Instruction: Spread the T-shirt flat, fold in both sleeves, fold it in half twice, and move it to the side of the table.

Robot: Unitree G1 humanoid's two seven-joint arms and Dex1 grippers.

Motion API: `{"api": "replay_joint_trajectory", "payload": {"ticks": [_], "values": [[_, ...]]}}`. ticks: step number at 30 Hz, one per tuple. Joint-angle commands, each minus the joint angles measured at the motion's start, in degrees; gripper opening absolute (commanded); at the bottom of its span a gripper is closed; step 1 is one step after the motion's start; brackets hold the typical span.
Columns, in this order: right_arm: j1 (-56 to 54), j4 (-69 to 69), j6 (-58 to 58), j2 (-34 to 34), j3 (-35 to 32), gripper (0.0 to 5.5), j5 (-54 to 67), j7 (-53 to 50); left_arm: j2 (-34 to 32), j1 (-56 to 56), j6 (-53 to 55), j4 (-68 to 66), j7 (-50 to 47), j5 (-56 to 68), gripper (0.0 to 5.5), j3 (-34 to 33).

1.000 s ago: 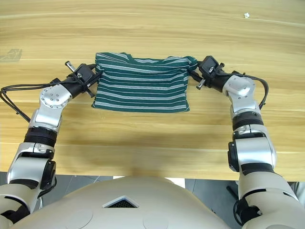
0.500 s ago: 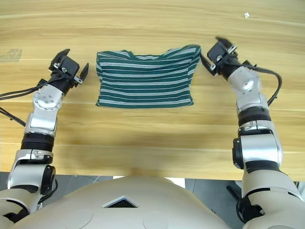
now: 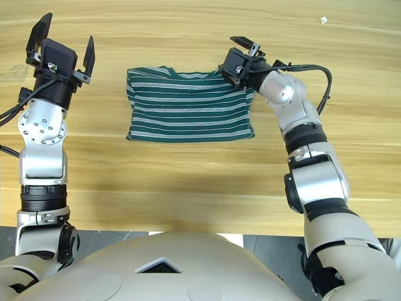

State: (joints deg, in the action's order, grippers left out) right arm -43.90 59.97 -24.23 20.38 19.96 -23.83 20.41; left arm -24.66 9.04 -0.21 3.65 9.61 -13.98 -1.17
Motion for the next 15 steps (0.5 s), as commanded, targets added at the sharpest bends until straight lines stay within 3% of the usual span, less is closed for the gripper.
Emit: {"api": "replay_joint_trajectory", "payload": {"ticks": [1,8,15], "values": [[-4.7,10.8,4.3,-0.4,4.3,3.27,-6.1,-2.9,0.6,-0.9,0.7,1.9,0.2,-0.9,3.53,1.2],[-7.1,17.2,9.5,3.6,11.2,3.27,-14.3,-5.4,1.8,-3.1,1.3,5.4,0.4,-0.7,3.53,2.3],[-6.6,15.9,2.9,17.7,15.2,3.27,-18.3,1.6,3.2,-5.2,2.4,6.9,-0.3,-1.5,3.53,3.1]]}}
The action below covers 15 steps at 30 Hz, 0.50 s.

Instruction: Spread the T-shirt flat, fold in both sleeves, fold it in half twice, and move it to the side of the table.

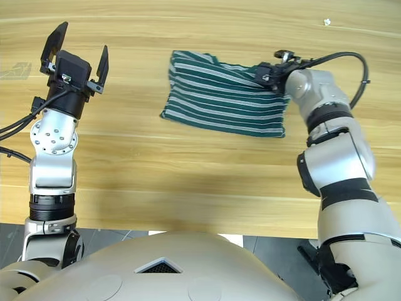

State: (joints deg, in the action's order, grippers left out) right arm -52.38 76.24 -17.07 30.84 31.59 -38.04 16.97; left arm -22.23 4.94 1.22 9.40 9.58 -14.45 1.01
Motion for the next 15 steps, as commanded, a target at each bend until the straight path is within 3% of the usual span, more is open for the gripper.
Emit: {"api": "replay_joint_trajectory", "payload": {"ticks": [1,4,6,8,10,15], "values": [[3.3,-1.9,-8.0,10.4,5.0,3.27,-5.0,10.1,0.9,-1.3,1.0,1.5,-0.2,-1.0,3.53,1.0],[11.9,-18.6,-19.4,19.2,4.0,3.27,5.1,31.3,0.9,-2.6,1.7,3.4,0.3,-0.7,3.53,0.6],[21.4,-44.6,-17.4,25.7,3.1,3.27,21.5,43.3,0.9,-3.6,2.2,4.8,0.6,-0.8,3.53,0.8],[27.0,-66.0,-12.3,30.2,2.6,3.27,30.7,47.0,1.4,-4.1,2.8,6.4,1.4,0.6,3.53,1.1],[30.4,-78.0,-9.4,32.0,2.1,3.27,35.5,47.7,1.8,-4.7,3.1,7.8,1.8,1.1,3.53,1.3],[38.5,-84.9,-6.7,31.0,0.1,3.27,34.9,45.5,2.1,-7.5,3.4,9.8,2.3,1.6,3.53,2.5]]}}
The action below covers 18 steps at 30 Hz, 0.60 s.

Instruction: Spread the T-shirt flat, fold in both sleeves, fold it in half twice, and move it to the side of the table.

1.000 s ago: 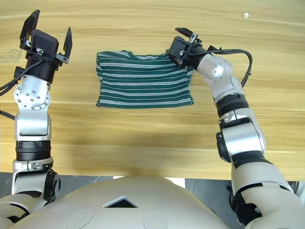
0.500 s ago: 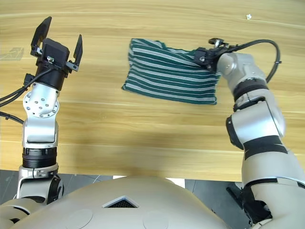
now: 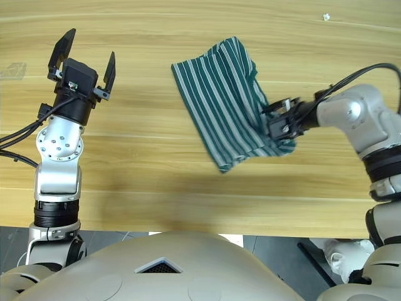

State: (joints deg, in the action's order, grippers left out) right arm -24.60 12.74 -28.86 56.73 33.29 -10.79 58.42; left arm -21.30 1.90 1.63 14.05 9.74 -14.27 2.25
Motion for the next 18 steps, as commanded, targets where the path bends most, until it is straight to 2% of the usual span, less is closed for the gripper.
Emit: {"api": "replay_joint_trajectory", "payload": {"ticks": [1,10,14,18], "values": [[12.4,-21.5,5.3,4.8,-1.7,3.27,7.0,3.7,1.1,-5.7,3.0,5.3,2.2,1.3,3.53,1.6],[21.8,-23.9,9.2,-0.4,-3.9,3.27,4.4,0.5,2.1,-11.4,3.2,5.6,3.1,1.2,3.53,3.4],[22.9,-30.9,14.4,0.2,-12.7,3.27,20.1,1.5,-0.7,-14.0,0.7,4.4,4.8,0.6,3.53,3.0],[24.8,-36.7,21.3,0.7,-25.8,3.27,41.5,2.8,-5.7,-17.3,-6.5,5.4,8.6,0.8,3.53,2.9]]}}
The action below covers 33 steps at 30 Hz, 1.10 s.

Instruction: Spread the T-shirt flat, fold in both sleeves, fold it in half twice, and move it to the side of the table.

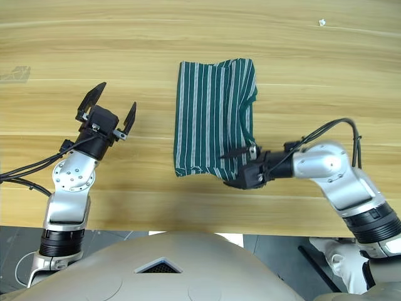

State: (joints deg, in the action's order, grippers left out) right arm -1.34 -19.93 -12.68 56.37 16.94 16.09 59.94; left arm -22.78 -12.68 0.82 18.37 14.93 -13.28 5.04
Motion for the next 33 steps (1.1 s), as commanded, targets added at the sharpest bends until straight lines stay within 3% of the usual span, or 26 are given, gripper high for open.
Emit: {"api": "replay_joint_trajectory", "payload": {"ticks": [1,3,6,11,15,19,23,33], "values": [[2.6,-4.7,6.5,1.1,-12.4,3.27,18.6,1.7,-5.6,-4.0,-8.0,1.8,4.5,-0.2,3.53,0.4],[5.9,-1.1,5.9,0.5,-18.6,3.27,20.6,2.2,-11.0,-7.9,-15.8,1.9,7.0,-2.7,3.53,1.0],[12.4,5.7,-3.5,-2.5,-23.3,3.27,9.5,-0.2,-18.5,-11.3,-25.7,1.4,7.6,-11.2,3.53,0.7],[10.9,26.4,-45.4,-9.2,-25.1,3.27,-26.7,-13.5,-23.6,-12.0,-35.1,4.7,5.9,-23.2,3.53,0.4],[7.2,43.7,-62.5,-7.8,-27.8,3.27,-41.9,-23.0,-23.6,-8.9,-38.5,1.3,3.0,-30.0,3.53,1.6],[5.1,53.2,-71.7,-7.4,-27.0,3.27,-55.0,-31.4,-23.4,-6.9,-41.4,-2.8,0.3,-35.5,3.53,4.1],[2.7,53.8,-77.3,-9.5,-23.6,3.27,-65.3,-36.5,-22.5,-3.7,-44.4,-4.5,0.5,-39.3,3.53,9.3],[-6.7,54.2,-73.8,-13.4,-13.2,3.27,-75.0,-49.2,-15.7,7.9,-44.7,-19.6,-4.1,-40.5,3.53,18.3]]}}
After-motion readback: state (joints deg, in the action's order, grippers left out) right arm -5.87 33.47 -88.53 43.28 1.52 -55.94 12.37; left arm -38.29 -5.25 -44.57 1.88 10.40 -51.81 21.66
